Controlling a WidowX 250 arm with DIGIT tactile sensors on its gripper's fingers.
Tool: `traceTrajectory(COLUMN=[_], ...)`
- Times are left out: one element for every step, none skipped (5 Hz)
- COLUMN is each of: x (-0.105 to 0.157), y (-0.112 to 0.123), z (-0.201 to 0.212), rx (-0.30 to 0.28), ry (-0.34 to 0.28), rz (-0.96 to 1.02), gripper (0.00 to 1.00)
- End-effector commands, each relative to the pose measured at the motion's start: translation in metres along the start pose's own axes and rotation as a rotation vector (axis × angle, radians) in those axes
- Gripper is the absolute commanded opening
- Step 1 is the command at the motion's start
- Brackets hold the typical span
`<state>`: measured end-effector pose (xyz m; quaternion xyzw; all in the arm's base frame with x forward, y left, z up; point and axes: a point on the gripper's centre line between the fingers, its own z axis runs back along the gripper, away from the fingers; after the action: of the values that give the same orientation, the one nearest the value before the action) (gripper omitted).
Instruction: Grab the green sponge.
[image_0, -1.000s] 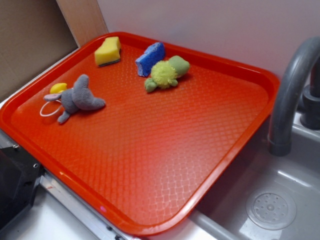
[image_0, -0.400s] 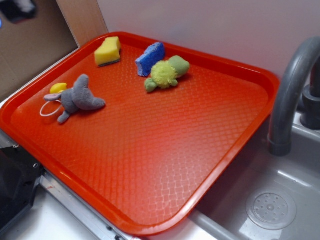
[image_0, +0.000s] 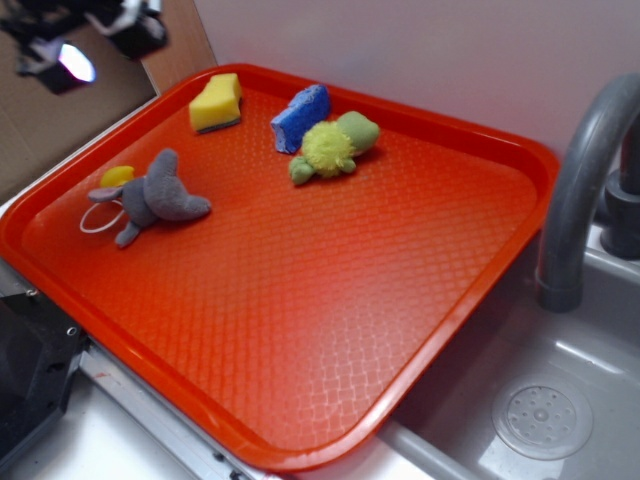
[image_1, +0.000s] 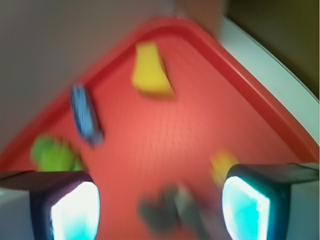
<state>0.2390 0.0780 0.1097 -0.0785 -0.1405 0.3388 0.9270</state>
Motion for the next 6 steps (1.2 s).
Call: traceTrajectory(x=[0.069,0.08,0.083,0.08,0.072,0.066], y=[-0.007,-0.016,-0.024,-0.024,-0.024,-0.026], z=[-0.043,-0.064,-0.08,-0.094,-0.093,-0.091], rx=[0.03,-0.016,-0.002,0.014,0.026,0.074], ry=[-0.136,-0.1,-0.09,-0.05,-0.012,-0.044], rz=[0.017,-0.024,-0.05,-0.074,-0.084,-0.1], gripper=[1.0,1.0,1.0,1.0,1.0,0.0])
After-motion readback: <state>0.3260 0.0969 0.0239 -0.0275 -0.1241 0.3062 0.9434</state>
